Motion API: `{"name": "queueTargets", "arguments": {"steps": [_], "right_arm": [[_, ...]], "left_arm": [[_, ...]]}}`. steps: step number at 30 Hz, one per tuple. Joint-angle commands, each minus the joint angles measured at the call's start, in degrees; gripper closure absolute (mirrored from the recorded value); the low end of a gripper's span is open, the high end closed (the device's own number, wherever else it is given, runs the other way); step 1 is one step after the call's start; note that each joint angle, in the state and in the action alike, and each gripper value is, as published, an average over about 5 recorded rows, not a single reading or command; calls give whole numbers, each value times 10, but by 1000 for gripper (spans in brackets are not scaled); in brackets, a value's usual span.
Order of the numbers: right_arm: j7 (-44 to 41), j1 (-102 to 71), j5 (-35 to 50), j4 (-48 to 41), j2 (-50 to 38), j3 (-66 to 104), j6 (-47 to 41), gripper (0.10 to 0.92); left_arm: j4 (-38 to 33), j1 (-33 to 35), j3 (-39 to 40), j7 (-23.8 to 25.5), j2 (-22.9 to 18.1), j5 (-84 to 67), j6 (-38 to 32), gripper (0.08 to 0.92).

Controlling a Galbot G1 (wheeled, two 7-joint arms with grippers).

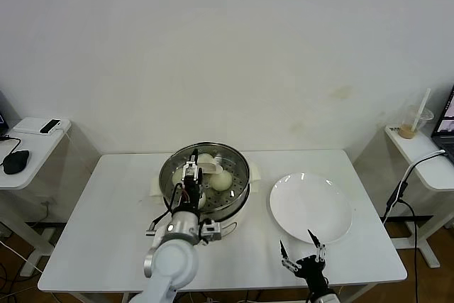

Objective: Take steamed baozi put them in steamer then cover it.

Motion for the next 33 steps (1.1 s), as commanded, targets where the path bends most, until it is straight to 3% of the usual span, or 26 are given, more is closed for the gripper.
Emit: {"name": "queueTargets", "arguments": {"steps": [1,6,10,14,17,24,33], "right_arm": [[1,-2,22,-7,-3,2,-1,203],[1,-13,49,2,-19,3,-2,203],[0,-30,82,17,-51,9,1,203],[-2,-45,115,32,-92,23,2,203],[-2,-46,130,38,-109,28,-3,203],[4,-36,136,34,-102,21,-22,203],[59,-48,200,53,-145,-15,-79,203]], "left_arm": [[-118,128,-45,-83,34,-105,-39,215],[-159,229,-112,-175,37,-243,-97,179],[-157,295,-174,-245,5,-414,-202,177],[-151,347,-215,-268,-34,-581,-290,177],[-144,367,-234,-275,-41,-681,-319,177],[-123,385,-275,-270,-19,-862,-312,177],[-86,405,-283,-235,-8,-925,-303,177]]}}
